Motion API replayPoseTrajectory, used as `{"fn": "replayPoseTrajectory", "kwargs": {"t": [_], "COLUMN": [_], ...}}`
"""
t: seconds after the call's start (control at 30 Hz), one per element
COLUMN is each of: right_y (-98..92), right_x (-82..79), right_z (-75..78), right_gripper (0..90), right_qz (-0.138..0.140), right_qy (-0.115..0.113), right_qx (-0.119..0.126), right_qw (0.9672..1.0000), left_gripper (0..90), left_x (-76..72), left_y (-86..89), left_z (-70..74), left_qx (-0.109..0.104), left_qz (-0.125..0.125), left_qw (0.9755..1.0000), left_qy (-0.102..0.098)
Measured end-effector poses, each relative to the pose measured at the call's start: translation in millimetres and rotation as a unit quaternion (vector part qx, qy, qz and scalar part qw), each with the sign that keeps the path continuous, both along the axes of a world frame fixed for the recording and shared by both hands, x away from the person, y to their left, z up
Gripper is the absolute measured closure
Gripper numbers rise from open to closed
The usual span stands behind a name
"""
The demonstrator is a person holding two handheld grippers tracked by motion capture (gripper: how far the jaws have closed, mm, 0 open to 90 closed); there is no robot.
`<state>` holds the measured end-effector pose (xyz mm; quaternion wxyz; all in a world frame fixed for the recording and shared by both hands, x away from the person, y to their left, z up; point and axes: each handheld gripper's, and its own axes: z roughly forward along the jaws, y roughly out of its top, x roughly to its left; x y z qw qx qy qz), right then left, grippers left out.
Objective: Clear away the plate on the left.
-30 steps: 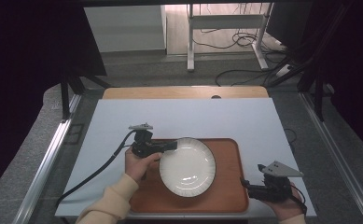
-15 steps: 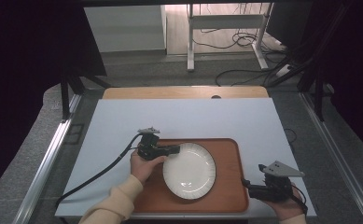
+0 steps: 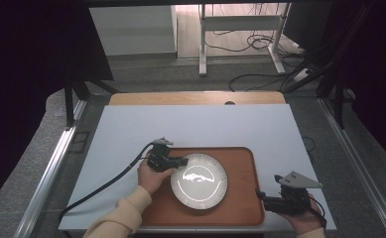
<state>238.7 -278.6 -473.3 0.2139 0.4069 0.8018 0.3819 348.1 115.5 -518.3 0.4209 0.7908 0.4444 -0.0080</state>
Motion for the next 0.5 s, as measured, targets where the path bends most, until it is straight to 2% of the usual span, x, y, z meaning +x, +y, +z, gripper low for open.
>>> {"fn": "replayPoseTrajectory", "kwargs": {"t": [0.07,0.13,0.23,0.4,0.5], "right_y": [-0.2,-0.3,-0.2,-1.4,-1.6], "right_x": [0.1,0.1,0.0,-0.7,-1.0], "right_z": [-0.1,-0.1,-0.1,0.2,0.2], "right_gripper": [19.1,19.1,19.1,19.1,19.1], "right_qz": [0.001,0.001,0.002,0.001,0.0], "right_qy": [0.0,0.0,0.0,-0.001,0.0], "right_qx": [-0.001,0.0,-0.001,0.0,0.001], "right_qw": [1.0,1.0,1.0,1.0,1.0], "left_gripper": [77.9,76.7,72.8,66.7,57.6], "left_x": [0.4,-0.7,0.8,2.0,0.9], "left_y": [0.0,-1.9,-2.9,-3.8,-2.7], "left_z": [-1.1,-3.5,-8.4,-10.2,-5.7], "left_qx": [0.005,0.017,0.031,0.028,0.027], "left_qz": [-0.004,-0.005,-0.01,-0.014,-0.007], "left_qw": [1.0,0.9998,0.9995,0.9995,0.9995], "left_qy": [-0.002,-0.013,-0.004,0.002,-0.012]}}
